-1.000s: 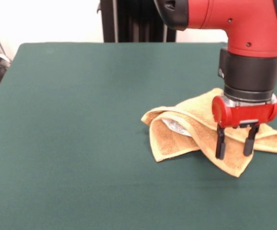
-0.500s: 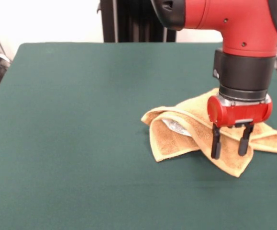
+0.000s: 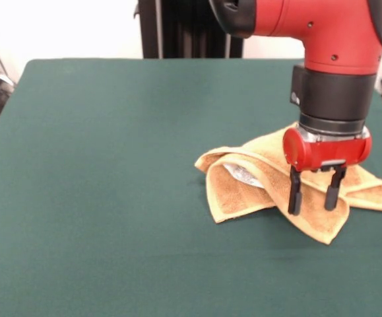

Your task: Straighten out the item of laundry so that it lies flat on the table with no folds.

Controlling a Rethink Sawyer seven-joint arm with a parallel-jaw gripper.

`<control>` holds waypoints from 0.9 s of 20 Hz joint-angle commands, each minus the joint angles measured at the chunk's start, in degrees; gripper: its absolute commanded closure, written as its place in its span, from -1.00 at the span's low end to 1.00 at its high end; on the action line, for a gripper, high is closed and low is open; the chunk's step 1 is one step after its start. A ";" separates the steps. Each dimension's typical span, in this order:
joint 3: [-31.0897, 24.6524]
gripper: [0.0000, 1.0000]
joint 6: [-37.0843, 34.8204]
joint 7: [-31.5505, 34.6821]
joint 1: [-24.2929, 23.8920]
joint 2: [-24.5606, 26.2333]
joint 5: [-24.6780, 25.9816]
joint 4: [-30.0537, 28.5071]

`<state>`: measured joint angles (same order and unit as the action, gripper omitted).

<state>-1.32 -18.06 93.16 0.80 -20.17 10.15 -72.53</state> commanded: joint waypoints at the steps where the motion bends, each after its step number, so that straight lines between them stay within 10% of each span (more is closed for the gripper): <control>1: -4.83 -1.00 1.05 3.44 -0.75 3.08 2.48 -3.78; 18: -4.38 -1.00 -0.40 1.85 -0.67 6.33 2.83 -0.10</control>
<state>-1.32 -17.07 93.16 -0.01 -17.86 10.18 -72.16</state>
